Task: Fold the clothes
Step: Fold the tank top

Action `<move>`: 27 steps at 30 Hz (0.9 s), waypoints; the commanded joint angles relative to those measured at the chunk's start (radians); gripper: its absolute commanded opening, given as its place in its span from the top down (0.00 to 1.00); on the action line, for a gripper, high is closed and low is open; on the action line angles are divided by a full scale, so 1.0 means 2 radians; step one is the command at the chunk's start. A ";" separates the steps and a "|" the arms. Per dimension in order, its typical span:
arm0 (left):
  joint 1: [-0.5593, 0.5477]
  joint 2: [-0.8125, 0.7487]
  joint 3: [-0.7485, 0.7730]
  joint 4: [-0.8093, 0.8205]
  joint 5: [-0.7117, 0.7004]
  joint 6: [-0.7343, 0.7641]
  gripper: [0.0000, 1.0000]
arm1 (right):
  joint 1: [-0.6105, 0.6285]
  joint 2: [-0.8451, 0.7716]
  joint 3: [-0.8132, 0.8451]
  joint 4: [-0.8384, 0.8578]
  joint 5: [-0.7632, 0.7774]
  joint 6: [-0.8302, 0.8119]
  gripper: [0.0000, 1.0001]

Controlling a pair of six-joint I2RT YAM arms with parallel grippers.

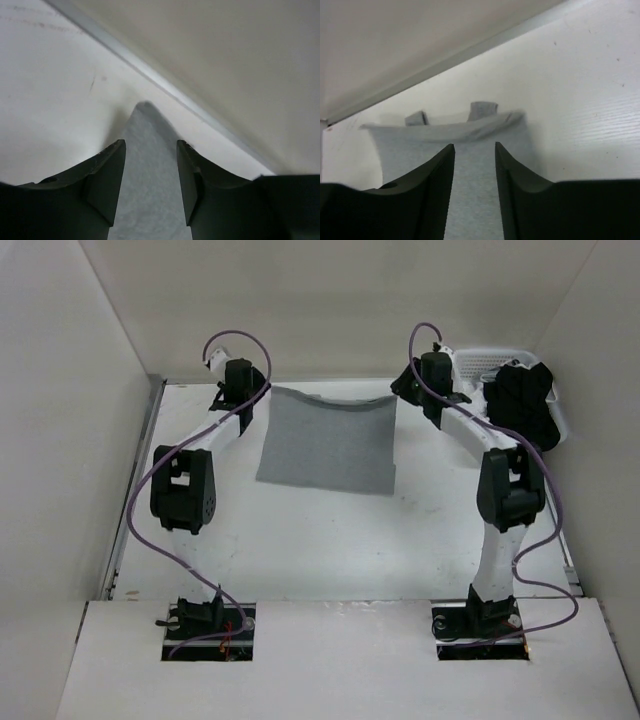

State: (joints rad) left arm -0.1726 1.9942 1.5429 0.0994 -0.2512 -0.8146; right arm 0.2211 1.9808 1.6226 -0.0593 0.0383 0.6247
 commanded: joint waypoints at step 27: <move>0.022 -0.206 -0.492 0.180 0.129 -0.113 0.59 | 0.105 -0.308 -0.518 0.144 0.063 0.087 0.63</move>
State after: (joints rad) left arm -0.1383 1.5528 0.5385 0.3794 -0.0269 -1.0000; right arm 0.4580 1.3621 0.5816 0.1341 0.1570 0.7418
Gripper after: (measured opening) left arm 0.414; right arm 0.359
